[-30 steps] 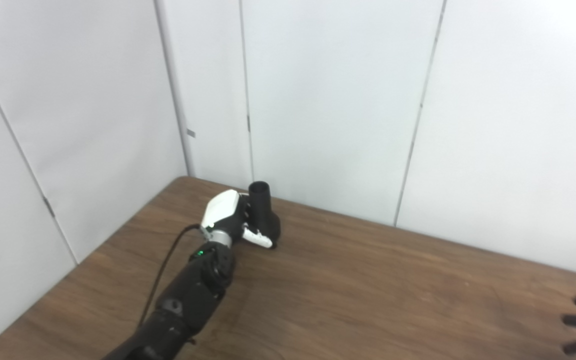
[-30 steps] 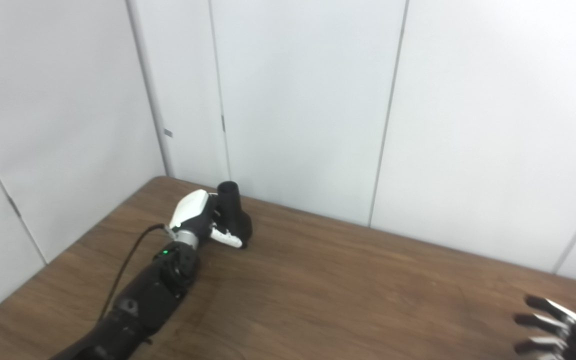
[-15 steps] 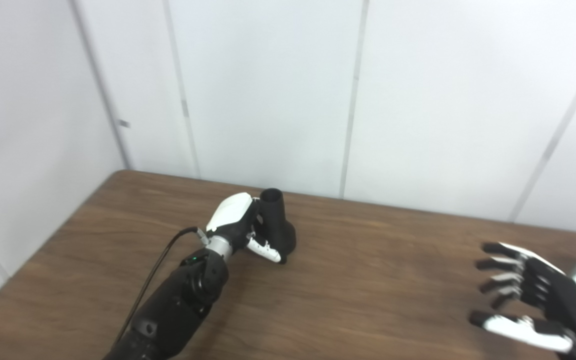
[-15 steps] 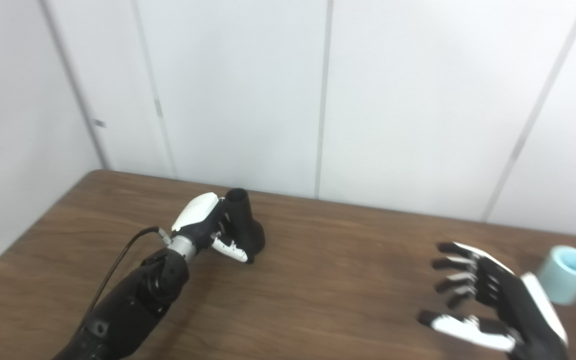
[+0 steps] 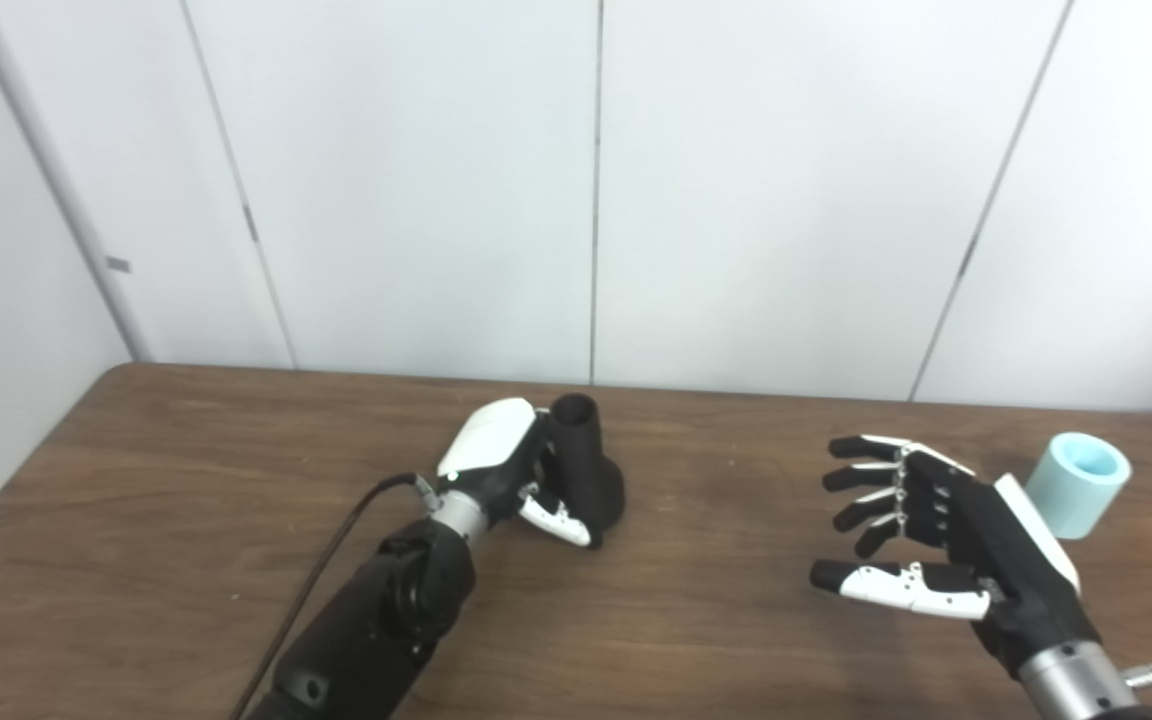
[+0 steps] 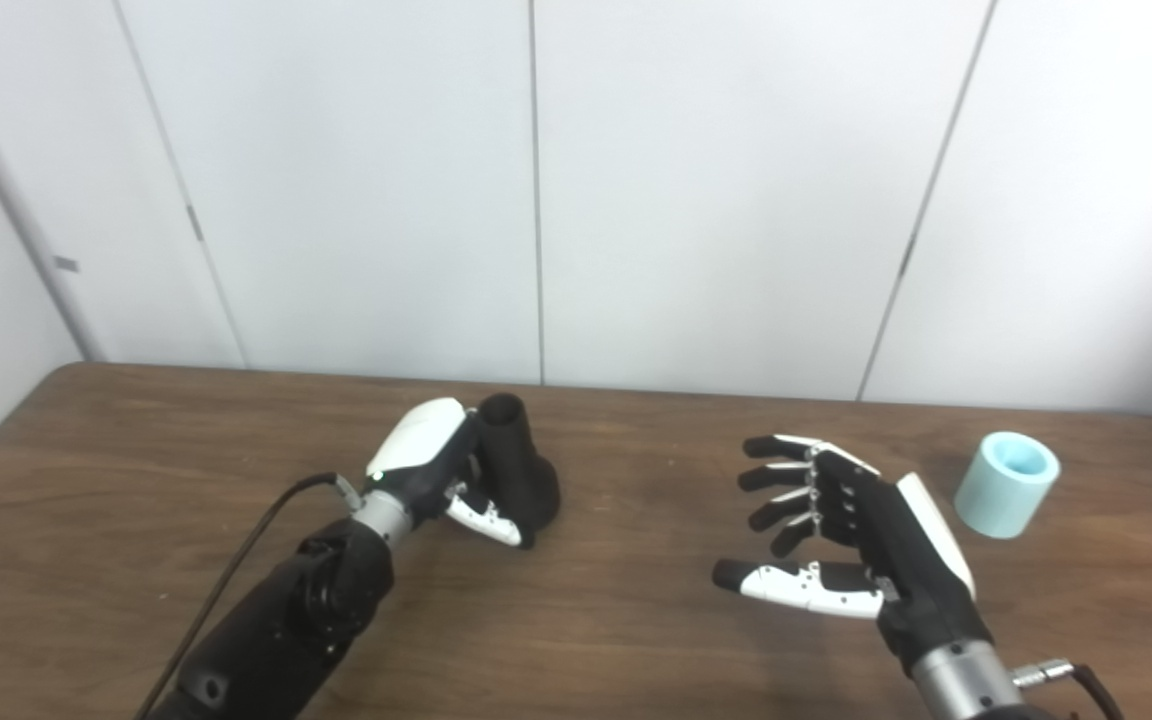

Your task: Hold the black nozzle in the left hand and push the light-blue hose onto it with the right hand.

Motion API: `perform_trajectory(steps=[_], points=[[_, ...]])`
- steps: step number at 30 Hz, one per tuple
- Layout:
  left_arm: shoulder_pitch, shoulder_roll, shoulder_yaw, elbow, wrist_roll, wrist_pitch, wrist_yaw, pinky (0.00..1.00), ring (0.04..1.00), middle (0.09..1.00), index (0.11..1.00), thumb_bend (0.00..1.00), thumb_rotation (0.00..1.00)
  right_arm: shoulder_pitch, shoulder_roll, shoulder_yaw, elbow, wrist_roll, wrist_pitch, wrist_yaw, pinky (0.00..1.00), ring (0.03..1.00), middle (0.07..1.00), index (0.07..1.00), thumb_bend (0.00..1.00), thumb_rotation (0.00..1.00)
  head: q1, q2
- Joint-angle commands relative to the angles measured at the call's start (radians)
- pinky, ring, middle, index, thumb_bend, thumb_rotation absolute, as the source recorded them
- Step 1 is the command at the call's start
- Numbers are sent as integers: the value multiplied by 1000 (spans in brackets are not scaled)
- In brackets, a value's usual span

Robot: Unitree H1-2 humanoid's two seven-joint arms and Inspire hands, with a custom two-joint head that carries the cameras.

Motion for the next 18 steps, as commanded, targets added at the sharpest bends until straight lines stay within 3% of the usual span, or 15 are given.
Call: perform_trajectory(steps=[1, 5, 9, 13, 18], points=[[30, -53, -65, 45, 26, -28, -56, 467, 485, 471, 489, 527, 0, -31, 5, -6, -22, 7, -37, -13, 397, 534, 658, 718, 614, 11, -16, 0], [26, -67, -88, 62, 42, -36, -60, 372, 431, 446, 498, 526, 0, -34, 10, -5, -23, -2, -46, -15, 397, 530, 652, 716, 616, 1, -25, 3], [23, -77, -116, 86, 49, -36, -85, 444, 492, 464, 493, 527, 0, -36, 4, -32, -20, 3, -84, -29, 403, 528, 655, 761, 617, 85, -32, 4], [1, -67, -164, 104, 62, -2, -160, 446, 460, 421, 494, 525, 0, -54, -7, -65, 19, -29, -138, -65, 432, 552, 674, 803, 634, 213, -45, 8], [-21, -54, -224, 116, 85, 41, -237, 399, 431, 421, 486, 526, 0, -83, -68, -85, 38, -69, -152, -58, 449, 583, 702, 800, 656, 249, -80, 7]])
